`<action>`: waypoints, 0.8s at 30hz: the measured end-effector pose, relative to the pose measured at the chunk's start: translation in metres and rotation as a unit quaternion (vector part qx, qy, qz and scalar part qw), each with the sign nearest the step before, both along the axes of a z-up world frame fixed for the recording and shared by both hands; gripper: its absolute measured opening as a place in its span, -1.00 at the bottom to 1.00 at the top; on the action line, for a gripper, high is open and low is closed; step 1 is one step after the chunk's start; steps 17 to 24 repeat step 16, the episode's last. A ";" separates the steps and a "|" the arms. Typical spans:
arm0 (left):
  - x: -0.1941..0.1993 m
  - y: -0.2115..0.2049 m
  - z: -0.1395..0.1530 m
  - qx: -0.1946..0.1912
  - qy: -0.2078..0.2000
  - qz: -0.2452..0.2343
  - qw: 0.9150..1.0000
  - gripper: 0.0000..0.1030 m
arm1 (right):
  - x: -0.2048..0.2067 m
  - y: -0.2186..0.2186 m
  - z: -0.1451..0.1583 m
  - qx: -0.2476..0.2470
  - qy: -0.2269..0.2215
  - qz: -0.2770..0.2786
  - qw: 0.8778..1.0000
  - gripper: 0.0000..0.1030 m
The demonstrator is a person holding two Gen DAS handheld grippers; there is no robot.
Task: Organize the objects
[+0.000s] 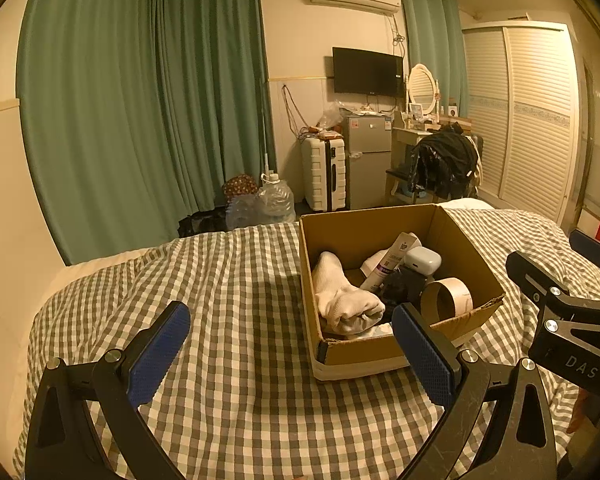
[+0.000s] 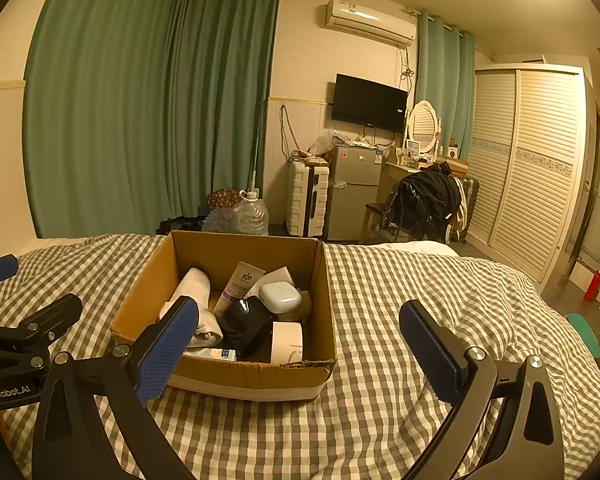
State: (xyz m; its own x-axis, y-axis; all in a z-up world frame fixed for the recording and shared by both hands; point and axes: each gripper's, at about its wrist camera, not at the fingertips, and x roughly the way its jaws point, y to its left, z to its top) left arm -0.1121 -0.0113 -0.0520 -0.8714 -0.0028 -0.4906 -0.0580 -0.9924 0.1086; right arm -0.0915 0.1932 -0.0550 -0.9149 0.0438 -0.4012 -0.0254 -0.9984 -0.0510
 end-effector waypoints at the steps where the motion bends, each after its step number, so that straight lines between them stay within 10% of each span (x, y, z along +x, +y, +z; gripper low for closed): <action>1: 0.000 0.000 0.000 0.000 0.000 0.000 1.000 1.00 | 0.000 0.000 0.000 0.000 0.000 0.000 1.000 0.96; 24: 0.000 0.001 -0.003 -0.005 0.000 -0.004 1.000 1.00 | -0.002 -0.002 -0.002 -0.003 -0.002 0.003 1.000 0.96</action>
